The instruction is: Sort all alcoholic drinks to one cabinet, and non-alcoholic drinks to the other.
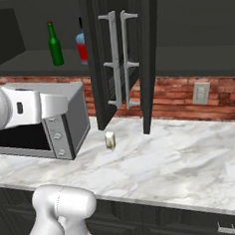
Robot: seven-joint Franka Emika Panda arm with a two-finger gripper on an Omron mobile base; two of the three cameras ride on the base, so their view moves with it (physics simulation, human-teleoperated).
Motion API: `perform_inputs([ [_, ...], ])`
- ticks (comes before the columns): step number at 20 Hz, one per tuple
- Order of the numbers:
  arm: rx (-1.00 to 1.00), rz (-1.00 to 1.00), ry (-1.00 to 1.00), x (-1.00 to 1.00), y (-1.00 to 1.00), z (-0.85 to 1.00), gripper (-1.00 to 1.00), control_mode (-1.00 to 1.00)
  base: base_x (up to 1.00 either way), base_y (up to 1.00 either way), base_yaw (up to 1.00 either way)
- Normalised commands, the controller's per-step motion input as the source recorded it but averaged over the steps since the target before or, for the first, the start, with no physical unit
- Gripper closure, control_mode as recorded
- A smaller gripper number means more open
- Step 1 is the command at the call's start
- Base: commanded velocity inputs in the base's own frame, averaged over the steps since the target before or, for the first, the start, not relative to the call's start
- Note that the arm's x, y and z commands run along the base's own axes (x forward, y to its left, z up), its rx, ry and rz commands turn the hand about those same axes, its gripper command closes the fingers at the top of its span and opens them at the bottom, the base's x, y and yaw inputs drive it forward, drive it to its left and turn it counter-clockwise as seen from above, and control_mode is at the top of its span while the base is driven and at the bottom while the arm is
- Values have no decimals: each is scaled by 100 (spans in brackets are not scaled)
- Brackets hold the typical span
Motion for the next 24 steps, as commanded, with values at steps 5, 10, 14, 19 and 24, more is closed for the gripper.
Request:
perform_inputs([
  [5,0,2,4,1,11,-13,-100,-100,0,0,0],
  [10,0,0,2,10,13,-19,-100,-100,0,0,0],
  [14,0,0,1,16,11,-23,-100,-100,0,0,0],
  [19,0,0,5,11,7,-17,-100,-100,0,0,0],
  [24,0,0,8,12,5,-14,-100,-100,0,0,0],
])
